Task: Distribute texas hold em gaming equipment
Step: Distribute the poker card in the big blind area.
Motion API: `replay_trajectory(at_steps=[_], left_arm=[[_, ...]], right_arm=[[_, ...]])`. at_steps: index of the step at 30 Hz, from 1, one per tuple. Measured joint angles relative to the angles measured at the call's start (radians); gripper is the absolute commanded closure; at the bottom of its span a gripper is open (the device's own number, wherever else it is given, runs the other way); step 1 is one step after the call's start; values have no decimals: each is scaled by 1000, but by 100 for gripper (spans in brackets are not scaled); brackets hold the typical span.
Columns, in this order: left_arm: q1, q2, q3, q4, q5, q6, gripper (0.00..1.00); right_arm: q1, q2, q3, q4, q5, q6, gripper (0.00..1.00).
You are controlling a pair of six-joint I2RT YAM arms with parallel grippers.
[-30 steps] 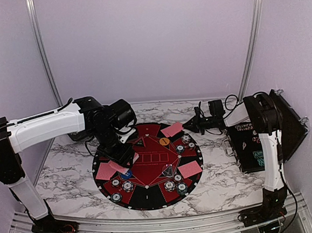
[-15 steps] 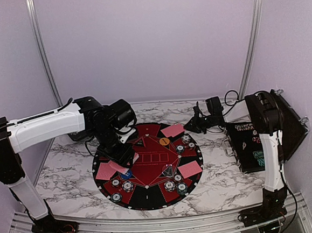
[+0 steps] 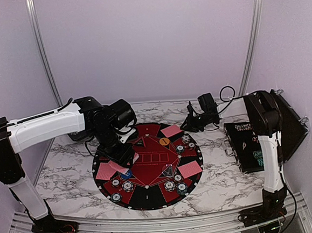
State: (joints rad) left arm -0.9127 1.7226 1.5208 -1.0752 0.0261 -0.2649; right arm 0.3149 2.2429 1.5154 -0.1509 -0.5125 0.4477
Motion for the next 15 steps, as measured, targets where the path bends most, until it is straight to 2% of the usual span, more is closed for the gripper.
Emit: replay_trajectory(at_steps=[9, 15], left_arm=[[0, 11, 0, 0, 1, 0, 47], [0, 13, 0, 0, 1, 0, 47]], right_arm=[[0, -59, -9, -90, 87, -33, 69], [3, -195, -80, -64, 64, -13, 62]])
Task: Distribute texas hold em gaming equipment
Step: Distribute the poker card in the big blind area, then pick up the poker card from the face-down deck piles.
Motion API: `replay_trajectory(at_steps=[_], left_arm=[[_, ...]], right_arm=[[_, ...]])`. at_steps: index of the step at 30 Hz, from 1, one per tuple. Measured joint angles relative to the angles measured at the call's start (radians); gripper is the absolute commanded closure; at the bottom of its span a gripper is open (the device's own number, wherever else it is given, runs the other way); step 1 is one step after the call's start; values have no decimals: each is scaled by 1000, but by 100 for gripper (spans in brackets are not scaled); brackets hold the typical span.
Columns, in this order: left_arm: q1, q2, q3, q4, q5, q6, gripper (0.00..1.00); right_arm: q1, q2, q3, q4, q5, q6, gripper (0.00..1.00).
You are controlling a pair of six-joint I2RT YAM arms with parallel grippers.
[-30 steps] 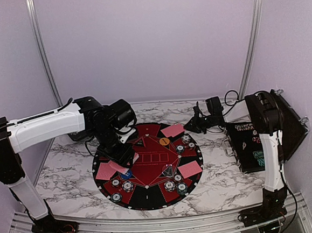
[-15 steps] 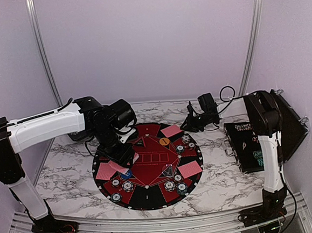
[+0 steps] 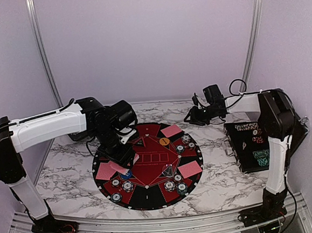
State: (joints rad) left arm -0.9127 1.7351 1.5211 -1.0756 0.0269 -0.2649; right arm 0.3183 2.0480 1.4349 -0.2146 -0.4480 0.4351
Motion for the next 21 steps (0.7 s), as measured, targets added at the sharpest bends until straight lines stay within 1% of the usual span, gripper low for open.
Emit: replay_trajectory(at_steps=[6, 12, 15, 21], left_arm=[[0, 0, 0, 0, 0, 0, 47], [-1, 0, 0, 0, 0, 0, 47], [-3, 0, 4, -2, 0, 0, 47], [-10, 1, 4, -2, 0, 0, 47]], right_arm=[[31, -142, -149, 105, -97, 74, 54], [126, -208, -287, 248, -206, 185, 44], [198, -217, -311, 296, -242, 237, 39], [317, -217, -313, 402, -287, 325, 35]])
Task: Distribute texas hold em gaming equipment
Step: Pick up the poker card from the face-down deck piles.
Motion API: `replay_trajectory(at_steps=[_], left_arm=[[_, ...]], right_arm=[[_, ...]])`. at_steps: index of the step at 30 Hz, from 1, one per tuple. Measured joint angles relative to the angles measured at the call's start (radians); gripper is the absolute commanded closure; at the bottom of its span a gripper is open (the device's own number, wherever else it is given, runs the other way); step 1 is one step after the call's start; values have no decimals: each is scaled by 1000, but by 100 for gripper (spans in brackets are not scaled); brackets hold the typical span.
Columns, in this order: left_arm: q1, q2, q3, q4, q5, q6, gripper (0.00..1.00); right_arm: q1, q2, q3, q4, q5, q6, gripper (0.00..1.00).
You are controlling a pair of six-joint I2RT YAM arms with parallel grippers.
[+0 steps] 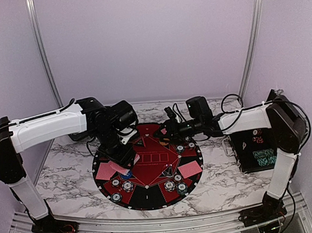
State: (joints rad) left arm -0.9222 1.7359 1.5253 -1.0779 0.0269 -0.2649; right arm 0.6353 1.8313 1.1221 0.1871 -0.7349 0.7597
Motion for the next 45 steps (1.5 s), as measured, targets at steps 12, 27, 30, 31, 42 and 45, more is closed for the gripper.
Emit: replay_trajectory(at_steps=[12, 27, 30, 31, 42, 45], left_arm=[[-2, 5, 0, 0, 0, 0, 47], [-3, 9, 11, -1, 0, 0, 47], [-3, 11, 15, -1, 0, 0, 47], [-3, 11, 16, -1, 0, 0, 47], [-3, 11, 16, -1, 0, 0, 47], [-3, 13, 16, -4, -1, 0, 47]], right_arm=[[139, 100, 22, 161, -61, 135, 27], [201, 168, 47, 276, -102, 222, 27], [208, 182, 50, 283, -108, 233, 28], [210, 187, 56, 285, -111, 236, 28], [230, 231, 79, 301, -117, 241, 31], [230, 240, 83, 301, -118, 238, 32]])
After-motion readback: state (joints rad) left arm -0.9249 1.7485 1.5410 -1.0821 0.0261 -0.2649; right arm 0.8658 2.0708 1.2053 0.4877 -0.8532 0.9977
